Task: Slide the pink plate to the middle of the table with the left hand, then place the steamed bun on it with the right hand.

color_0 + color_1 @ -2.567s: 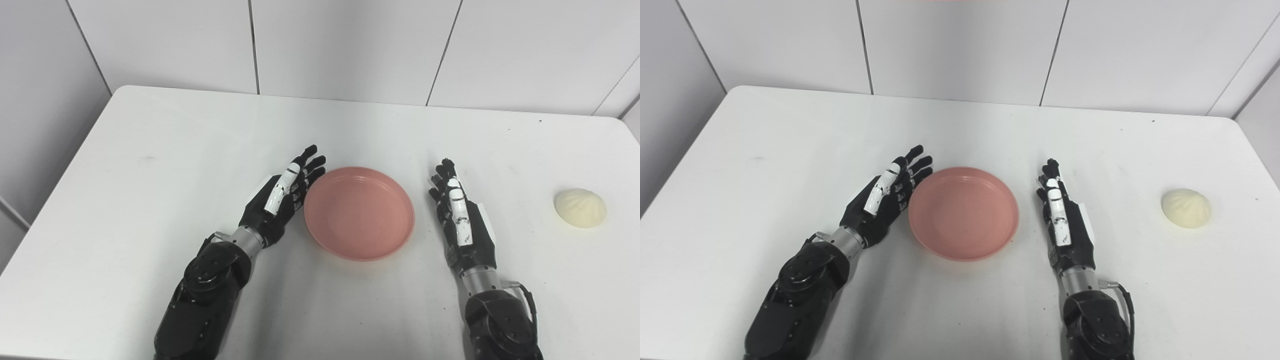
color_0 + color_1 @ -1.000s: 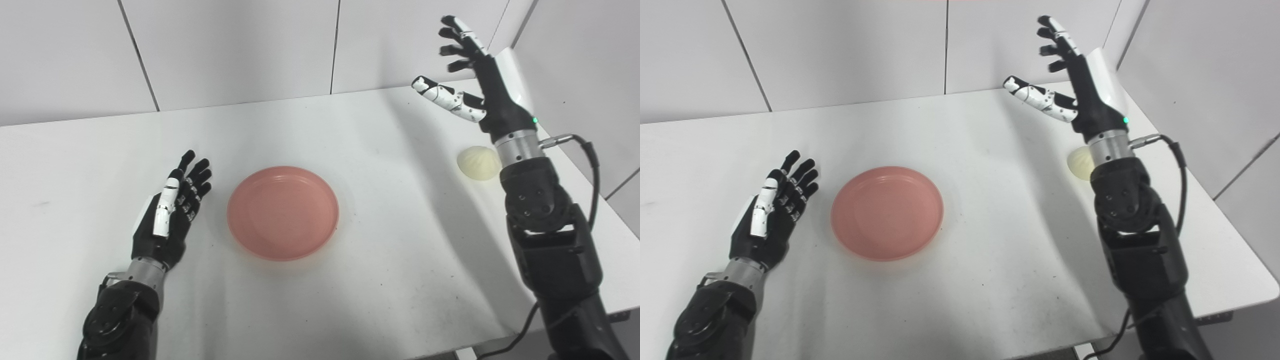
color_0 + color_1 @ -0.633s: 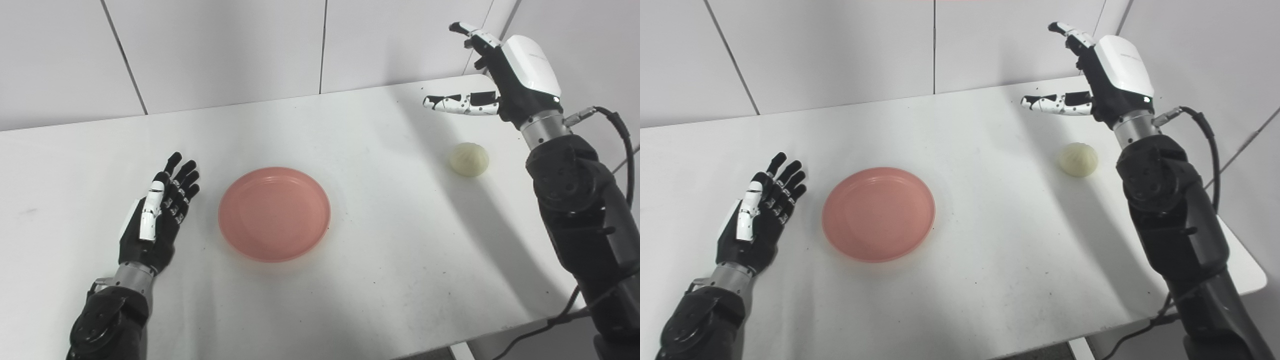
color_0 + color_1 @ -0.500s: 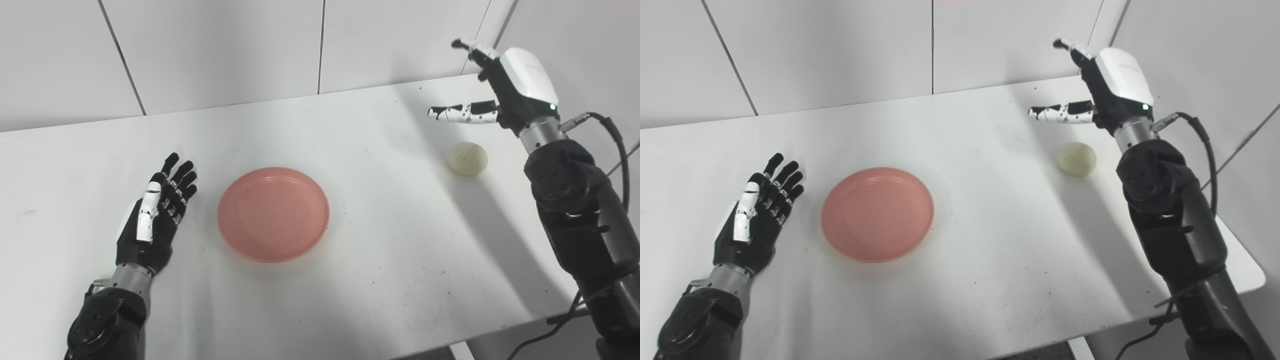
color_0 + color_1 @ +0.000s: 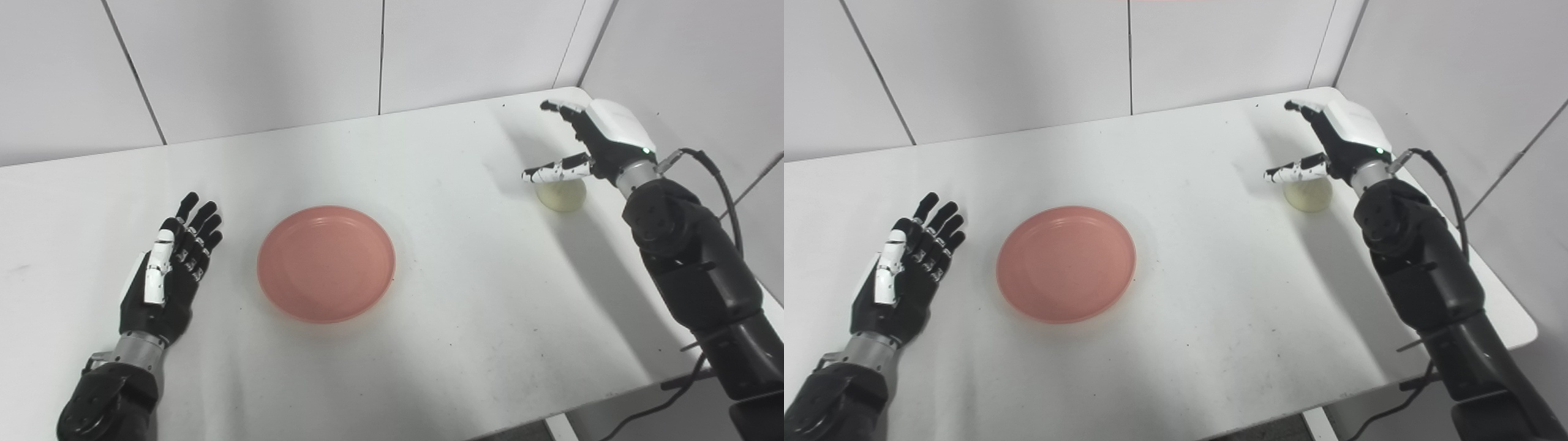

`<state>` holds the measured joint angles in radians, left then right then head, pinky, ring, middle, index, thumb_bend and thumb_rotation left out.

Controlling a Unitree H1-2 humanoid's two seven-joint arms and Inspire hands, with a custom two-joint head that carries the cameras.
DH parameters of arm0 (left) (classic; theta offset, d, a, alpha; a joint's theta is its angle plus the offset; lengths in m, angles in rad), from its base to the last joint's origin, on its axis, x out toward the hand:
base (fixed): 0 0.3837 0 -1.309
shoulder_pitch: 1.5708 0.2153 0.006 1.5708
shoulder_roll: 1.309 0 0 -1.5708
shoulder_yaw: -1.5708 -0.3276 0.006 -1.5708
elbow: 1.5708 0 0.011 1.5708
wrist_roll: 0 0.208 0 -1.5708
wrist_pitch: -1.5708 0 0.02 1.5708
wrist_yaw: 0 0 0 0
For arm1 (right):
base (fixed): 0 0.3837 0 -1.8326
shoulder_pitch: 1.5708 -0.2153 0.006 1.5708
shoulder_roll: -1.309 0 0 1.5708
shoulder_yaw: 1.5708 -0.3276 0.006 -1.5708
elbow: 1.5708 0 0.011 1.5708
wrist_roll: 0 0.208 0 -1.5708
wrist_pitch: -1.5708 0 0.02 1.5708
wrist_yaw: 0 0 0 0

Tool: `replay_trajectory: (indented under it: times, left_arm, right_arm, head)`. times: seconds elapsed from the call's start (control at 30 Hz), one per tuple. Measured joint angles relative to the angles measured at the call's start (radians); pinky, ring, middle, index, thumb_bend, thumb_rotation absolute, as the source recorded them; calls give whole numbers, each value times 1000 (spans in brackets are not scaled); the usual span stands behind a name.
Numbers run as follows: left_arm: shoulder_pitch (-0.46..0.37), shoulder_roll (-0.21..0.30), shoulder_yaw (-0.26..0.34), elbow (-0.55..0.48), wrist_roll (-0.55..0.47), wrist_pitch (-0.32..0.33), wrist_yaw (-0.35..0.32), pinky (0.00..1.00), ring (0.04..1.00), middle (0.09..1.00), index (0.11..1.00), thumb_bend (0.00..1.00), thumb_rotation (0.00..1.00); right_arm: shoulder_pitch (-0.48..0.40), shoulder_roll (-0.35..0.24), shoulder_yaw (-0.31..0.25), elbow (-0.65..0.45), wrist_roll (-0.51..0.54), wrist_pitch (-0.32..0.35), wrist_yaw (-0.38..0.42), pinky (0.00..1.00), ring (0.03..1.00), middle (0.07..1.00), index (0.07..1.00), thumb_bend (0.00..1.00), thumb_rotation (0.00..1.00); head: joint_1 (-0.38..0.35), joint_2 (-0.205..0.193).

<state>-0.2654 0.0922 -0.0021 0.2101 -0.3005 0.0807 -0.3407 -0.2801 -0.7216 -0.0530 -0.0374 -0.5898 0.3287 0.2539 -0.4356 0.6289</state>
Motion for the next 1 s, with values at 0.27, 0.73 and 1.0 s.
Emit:
replay_trajectory:
  times: [0.27,0.73,1.0]
  left_arm:
    - [-2,3,3,6,-1,0,-4,1000,976,964,978,374,1000]
    - [-3,16,11,10,-2,0,-27,996,973,960,977,387,1000]
    - [-3,20,17,12,-23,0,-35,992,967,957,974,385,1000]
  right_arm:
    - [0,-11,26,20,-19,35,27,704,879,910,865,887,397]
    - [0,-37,70,56,-85,129,93,681,894,923,885,888,418]
    - [4,-37,69,56,-129,133,105,689,877,917,877,883,414]
  head:
    - [-6,9]
    - [-21,25]
    - [-21,29]
